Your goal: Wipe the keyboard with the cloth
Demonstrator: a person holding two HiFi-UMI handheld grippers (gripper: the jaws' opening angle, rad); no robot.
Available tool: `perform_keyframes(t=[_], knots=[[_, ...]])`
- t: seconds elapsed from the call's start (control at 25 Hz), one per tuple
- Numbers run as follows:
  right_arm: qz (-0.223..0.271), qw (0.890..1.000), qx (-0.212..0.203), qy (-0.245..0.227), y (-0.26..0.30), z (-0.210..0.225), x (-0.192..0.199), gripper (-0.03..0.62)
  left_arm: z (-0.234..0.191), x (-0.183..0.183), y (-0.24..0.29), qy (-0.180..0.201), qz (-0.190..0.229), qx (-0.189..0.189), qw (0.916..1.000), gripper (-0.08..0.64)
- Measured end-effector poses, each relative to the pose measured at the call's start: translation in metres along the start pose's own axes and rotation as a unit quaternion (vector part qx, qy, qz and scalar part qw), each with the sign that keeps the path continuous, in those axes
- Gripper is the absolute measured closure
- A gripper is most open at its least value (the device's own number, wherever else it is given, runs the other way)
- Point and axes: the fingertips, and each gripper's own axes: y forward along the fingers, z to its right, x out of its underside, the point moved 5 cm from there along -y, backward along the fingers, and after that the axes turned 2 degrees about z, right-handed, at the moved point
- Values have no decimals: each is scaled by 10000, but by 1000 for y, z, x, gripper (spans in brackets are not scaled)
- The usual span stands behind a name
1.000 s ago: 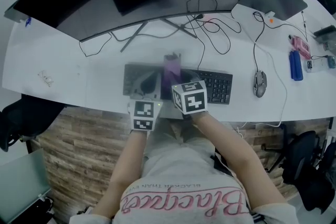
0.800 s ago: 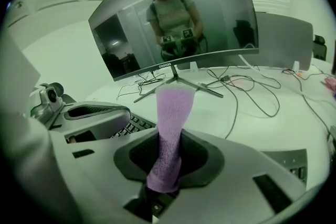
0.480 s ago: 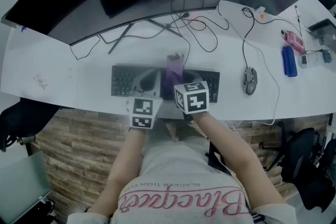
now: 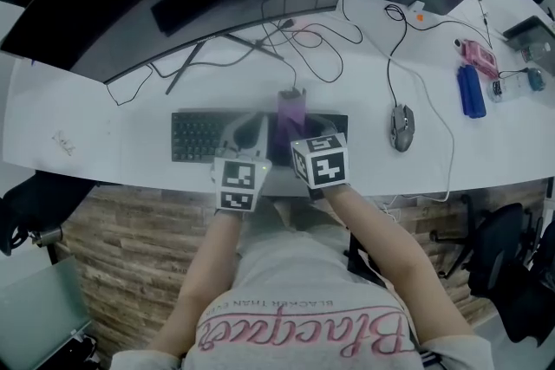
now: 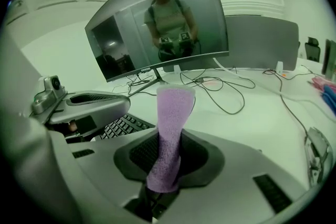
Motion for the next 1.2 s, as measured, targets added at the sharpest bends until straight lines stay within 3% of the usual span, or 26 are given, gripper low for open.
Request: perform_keyframes(t=[0.44, 1.2], knots=[[-26, 9999, 9, 163, -23, 43, 7, 506, 36, -11, 19, 2, 71, 98, 9999, 554], [-118, 9980, 610, 104, -74, 120, 22, 506, 69, -17, 28, -21, 173, 245, 9996, 554]])
